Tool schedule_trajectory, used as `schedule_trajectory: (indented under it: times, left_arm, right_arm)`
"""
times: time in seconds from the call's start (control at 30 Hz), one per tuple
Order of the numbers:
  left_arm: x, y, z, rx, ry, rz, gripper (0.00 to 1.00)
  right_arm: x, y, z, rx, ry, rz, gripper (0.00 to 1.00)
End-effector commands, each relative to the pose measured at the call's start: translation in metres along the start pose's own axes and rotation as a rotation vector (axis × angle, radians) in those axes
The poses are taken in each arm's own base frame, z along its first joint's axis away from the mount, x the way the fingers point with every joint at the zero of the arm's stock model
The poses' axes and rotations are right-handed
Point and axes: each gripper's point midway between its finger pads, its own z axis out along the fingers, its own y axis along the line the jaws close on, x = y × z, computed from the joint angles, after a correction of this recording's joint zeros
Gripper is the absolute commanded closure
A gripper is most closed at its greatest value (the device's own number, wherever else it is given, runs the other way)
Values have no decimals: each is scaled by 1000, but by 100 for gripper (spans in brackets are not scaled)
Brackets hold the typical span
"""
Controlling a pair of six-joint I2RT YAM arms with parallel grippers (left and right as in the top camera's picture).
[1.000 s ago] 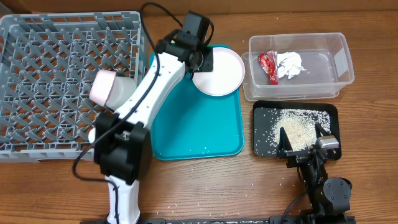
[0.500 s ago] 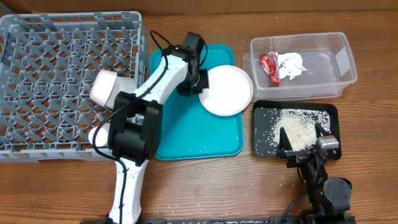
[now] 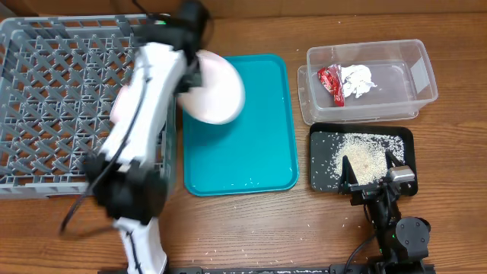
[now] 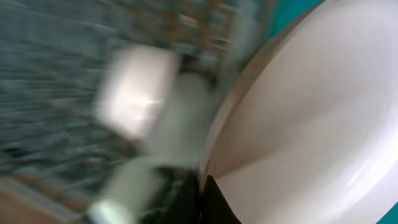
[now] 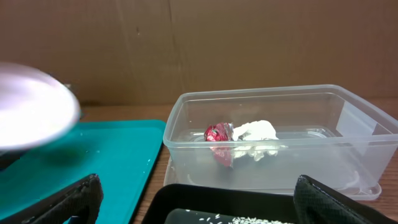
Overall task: Sort waste into correct bins and load items into the dishwasher
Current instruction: 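Grasp the edge of the white plate with the left gripper, then stand the plate upright in the dish rack slots and release it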
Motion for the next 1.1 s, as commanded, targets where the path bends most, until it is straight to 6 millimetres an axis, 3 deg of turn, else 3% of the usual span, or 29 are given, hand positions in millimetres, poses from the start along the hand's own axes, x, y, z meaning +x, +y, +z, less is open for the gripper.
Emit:
schedule_trajectory:
  times: [0.0, 0.07, 0.13, 0.3, 0.43, 0.73, 0.87, 1.07]
  left_arm:
    - [-15, 92, -68, -372, -241, -24, 96]
    - [-12, 123, -88, -517, -278, -31, 96]
    - [-13, 140, -96, -597, -290, 4, 96]
    - [-28, 171, -94, -735, -313, -38, 96]
    - [-37, 185, -71, -763, -261, -41, 96]
    - [-6, 241, -6, -854, -105, -213, 96]
    - [-7, 242, 20, -839, -86, -202, 96]
    - [-14, 221, 62, -739, -63, -72, 96]
  right_arm:
    - [2, -1, 0, 5, -4, 0, 0]
    - [2, -1, 0, 5, -4, 0, 0]
    - [2, -1, 0, 5, -4, 0, 0]
    - [2, -1, 0, 5, -4, 0, 0]
    - [2, -1, 0, 5, -4, 0, 0]
    - [2, -1, 0, 5, -4, 0, 0]
    - [2, -1, 0, 5, -4, 0, 0]
    - [2, -1, 0, 5, -4, 0, 0]
